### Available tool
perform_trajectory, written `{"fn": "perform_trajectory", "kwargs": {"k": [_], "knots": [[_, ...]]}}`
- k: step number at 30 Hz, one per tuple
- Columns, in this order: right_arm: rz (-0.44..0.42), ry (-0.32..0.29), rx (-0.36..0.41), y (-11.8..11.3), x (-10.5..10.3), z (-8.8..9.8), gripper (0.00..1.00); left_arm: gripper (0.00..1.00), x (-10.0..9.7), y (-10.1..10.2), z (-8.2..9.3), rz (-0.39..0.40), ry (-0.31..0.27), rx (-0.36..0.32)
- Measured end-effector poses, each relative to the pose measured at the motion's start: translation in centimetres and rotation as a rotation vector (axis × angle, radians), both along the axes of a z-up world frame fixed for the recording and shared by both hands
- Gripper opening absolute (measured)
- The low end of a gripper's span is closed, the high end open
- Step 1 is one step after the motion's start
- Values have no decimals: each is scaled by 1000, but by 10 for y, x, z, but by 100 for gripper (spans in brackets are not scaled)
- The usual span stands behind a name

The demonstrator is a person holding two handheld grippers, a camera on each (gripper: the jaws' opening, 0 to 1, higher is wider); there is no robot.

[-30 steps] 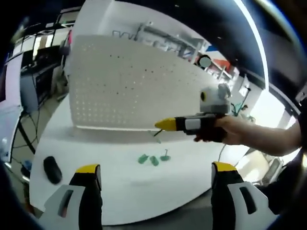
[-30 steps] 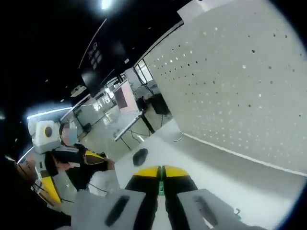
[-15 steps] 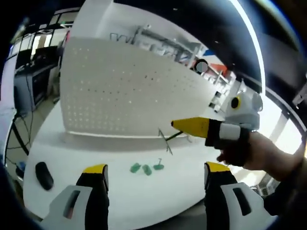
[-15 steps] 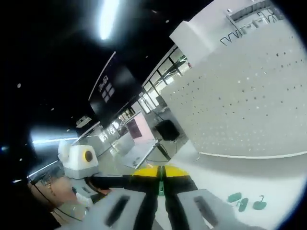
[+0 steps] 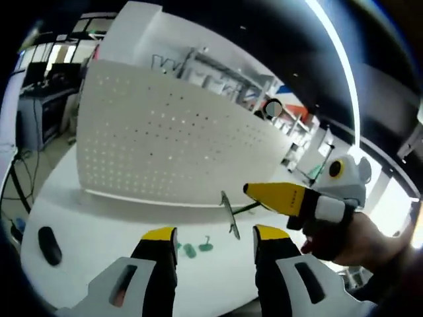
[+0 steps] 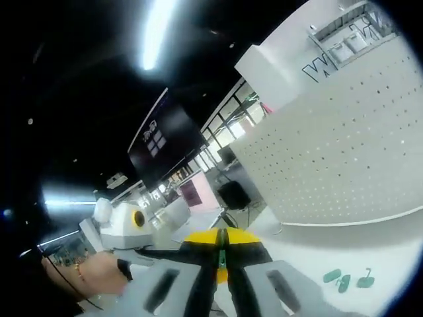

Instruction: Insert the hook assembly into the mounting plate slot until the hook locks in place.

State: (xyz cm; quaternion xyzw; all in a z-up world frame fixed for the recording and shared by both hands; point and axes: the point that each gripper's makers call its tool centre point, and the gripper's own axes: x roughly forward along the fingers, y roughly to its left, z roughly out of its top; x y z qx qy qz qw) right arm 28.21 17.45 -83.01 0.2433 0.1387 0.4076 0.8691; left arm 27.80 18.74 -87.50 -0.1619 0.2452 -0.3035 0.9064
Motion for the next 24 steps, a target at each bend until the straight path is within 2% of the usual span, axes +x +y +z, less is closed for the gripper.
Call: {"fn": "perform_trajectory", "kwargs": {"k": [4, 8, 17, 24], "knots": [[12, -18, 9, 5, -4, 4, 0, 35, 1, 1, 4, 9, -19, -7], [11, -39, 17, 7, -5, 10, 0, 22, 1, 1, 10, 8, -43, -22], [13, -61, 22, 9, -10, 15, 0, 7, -1, -6, 17, -12, -54, -55], [16, -82, 7, 10, -12, 17, 0, 5, -3, -7, 18, -19, -52, -75]]}}
